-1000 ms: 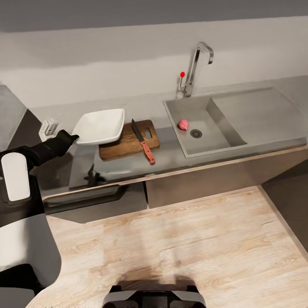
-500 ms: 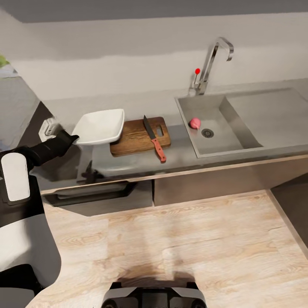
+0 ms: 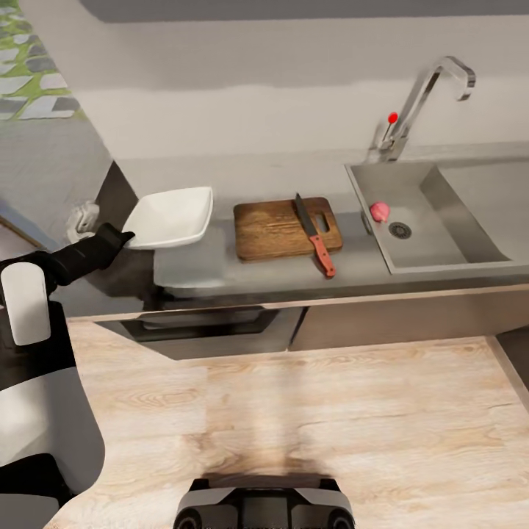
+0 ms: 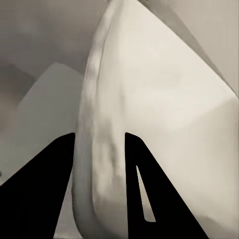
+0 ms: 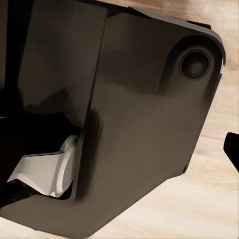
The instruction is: In the kitchen, take the Vidalia onion out of the sink, dice it on the chopping board with the paring knife, put the diced onion into the bowl on the countertop, then place both the paring knife and the chopping board into the sink.
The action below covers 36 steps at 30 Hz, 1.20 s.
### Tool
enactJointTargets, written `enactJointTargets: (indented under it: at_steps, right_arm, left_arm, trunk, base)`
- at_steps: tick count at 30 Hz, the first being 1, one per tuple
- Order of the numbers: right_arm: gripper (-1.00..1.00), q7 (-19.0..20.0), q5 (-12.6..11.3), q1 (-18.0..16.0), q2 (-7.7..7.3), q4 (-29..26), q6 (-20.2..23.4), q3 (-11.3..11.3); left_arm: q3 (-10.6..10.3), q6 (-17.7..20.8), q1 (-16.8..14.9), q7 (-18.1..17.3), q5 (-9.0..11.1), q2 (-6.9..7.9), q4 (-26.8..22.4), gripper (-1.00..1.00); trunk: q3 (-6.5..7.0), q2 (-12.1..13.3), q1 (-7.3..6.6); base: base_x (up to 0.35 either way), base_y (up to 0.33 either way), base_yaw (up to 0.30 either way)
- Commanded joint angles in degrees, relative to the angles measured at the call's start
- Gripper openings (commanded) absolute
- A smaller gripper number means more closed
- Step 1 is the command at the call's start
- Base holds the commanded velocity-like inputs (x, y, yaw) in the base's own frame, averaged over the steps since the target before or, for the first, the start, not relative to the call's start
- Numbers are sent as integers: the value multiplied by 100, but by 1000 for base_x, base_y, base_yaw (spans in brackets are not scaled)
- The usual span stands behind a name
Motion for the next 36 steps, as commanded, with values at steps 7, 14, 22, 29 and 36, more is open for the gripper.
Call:
enactJointTargets:
  at_steps: [7, 14, 22, 29, 36]
  right_arm:
    - [100, 9, 3, -4, 1, 11, -22, 1]
    - [100, 9, 3, -4, 1, 14, -22, 1]
    - [100, 9, -3, -4, 1, 13, -28, 3]
    - [100, 9, -1, -4, 1, 11, -29, 5]
    - [100, 9, 0, -4, 1, 12, -30, 6]
  left_arm:
    - [-4, 13, -4, 54, 87, -2, 3, -100]
    - [-13, 12, 4, 54, 80, -14, 19, -100]
    - [-23, 12, 30, 54, 78, -19, 21, -100]
    - [-128, -14, 63, 58, 42, -31, 21, -100]
    - [-328, -31, 107, 63, 21, -33, 29, -100]
  trunk:
    - [-61, -9, 2]
    - [-106, -9, 2]
    - [-125, -9, 2]
    - [-126, -9, 2]
    - [-126, -9, 2]
  base:
    - [0, 156, 147]
    - [0, 11, 129]
    - [0, 0, 49]
    - [0, 0, 2]
    - [0, 0, 0]
